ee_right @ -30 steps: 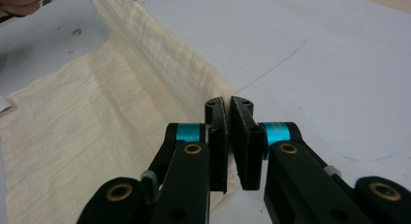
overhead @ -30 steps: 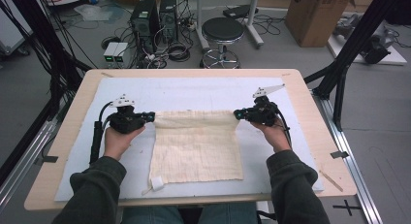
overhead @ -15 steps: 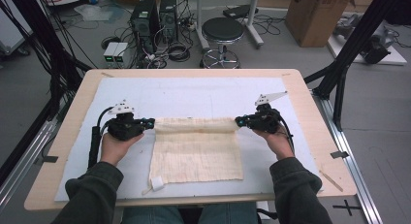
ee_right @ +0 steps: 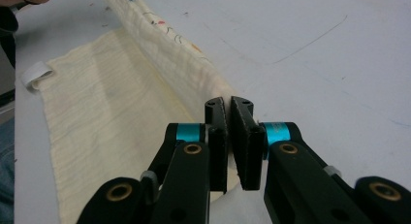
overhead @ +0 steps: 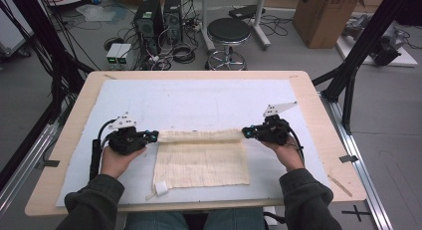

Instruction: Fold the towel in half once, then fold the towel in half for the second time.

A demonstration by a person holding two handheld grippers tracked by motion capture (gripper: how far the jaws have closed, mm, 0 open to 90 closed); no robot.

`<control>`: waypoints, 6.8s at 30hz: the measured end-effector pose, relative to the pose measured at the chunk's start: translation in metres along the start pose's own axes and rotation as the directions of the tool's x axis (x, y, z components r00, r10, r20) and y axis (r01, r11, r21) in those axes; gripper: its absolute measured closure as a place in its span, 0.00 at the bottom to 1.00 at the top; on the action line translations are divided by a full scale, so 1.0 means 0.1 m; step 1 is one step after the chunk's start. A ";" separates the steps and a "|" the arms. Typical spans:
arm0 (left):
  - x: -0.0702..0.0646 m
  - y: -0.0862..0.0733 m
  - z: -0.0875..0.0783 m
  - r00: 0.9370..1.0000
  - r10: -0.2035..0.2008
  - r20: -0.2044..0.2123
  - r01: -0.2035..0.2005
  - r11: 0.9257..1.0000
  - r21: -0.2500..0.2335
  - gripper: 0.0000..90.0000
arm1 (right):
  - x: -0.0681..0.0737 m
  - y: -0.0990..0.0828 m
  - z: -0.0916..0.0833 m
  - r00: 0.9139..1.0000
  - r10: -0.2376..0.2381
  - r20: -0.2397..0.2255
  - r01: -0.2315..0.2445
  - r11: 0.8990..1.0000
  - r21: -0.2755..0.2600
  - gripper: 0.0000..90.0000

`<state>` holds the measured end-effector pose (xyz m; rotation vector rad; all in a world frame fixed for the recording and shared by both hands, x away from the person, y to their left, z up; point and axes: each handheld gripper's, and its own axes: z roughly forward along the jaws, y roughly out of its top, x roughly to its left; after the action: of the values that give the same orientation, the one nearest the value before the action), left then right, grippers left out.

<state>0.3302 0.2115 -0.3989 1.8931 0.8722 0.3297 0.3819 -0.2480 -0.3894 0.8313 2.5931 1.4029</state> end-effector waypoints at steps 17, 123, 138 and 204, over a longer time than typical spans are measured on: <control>-0.17 -0.12 -0.14 0.999 0.036 0.033 -0.037 0.999 0.001 0.97 | 0.16 -0.19 -0.02 1.000 -0.014 -0.025 0.014 1.000 -0.002 0.95; -0.59 -0.68 -0.19 0.979 0.145 0.145 -0.171 0.968 0.183 0.81 | 0.73 -0.84 0.01 0.988 -0.086 -0.125 0.101 0.988 0.118 0.80; -0.51 -0.61 -0.21 0.982 0.107 0.159 -0.124 0.987 0.104 0.74 | 0.69 -0.69 -0.03 0.991 -0.067 -0.119 0.067 0.998 0.001 0.65; -0.14 0.00 -0.01 0.995 0.060 0.074 -0.059 0.998 -0.015 0.55 | 0.24 -0.12 0.19 0.999 -0.020 -0.039 0.019 0.999 -0.035 0.43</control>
<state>0.3199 0.2029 -0.3968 1.9102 0.7630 0.2980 0.3622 -0.2270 -0.4059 0.7793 2.5901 1.4700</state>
